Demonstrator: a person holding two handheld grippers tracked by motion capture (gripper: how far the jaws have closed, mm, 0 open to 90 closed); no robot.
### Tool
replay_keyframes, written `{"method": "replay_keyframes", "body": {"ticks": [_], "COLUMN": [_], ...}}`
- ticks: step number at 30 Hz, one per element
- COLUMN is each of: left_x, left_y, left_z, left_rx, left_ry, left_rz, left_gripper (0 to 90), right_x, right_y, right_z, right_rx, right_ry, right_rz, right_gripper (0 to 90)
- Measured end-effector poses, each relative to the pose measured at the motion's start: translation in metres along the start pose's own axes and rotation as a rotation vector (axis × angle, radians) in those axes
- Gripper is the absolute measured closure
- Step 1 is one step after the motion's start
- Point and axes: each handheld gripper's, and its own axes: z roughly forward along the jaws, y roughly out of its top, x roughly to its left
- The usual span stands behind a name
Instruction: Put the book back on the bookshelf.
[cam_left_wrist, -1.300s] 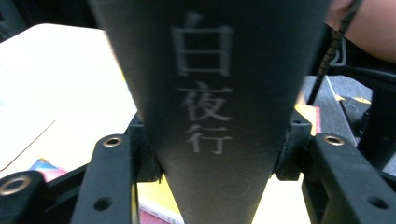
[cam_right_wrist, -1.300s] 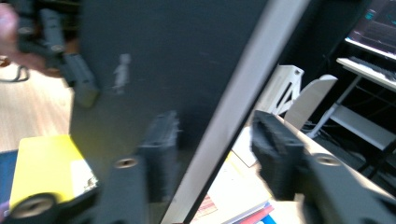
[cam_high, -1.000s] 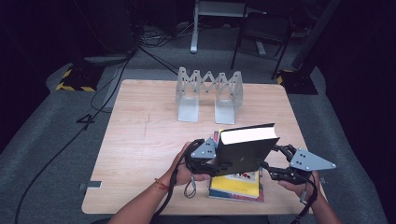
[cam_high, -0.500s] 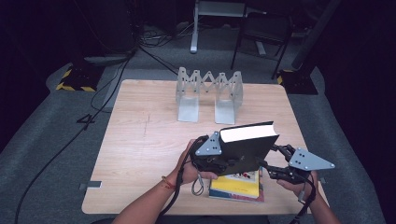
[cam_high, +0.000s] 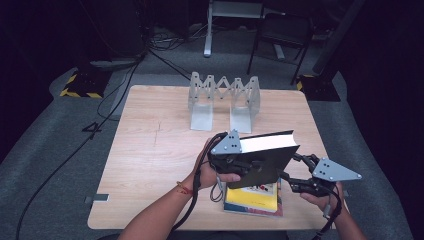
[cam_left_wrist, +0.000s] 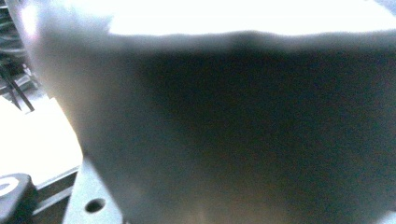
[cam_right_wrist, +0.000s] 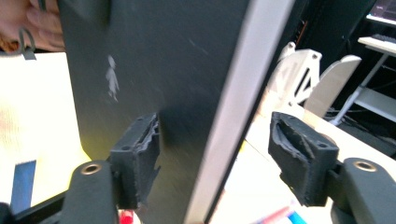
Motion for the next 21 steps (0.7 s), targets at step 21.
{"method": "replay_keyframes", "body": {"ticks": [21], "left_x": [0.004], "left_y": [0.025], "left_z": [0.002], "left_rx": [-0.035], "left_ry": [-0.003], "left_rz": [-0.044], "left_gripper": [48.1], "right_x": [-0.054], "right_y": [-0.081], "right_z": [-0.009], "right_rx": [0.334], "right_ry": [-0.094], "right_rz": [0.192], "right_gripper": [28.2]}}
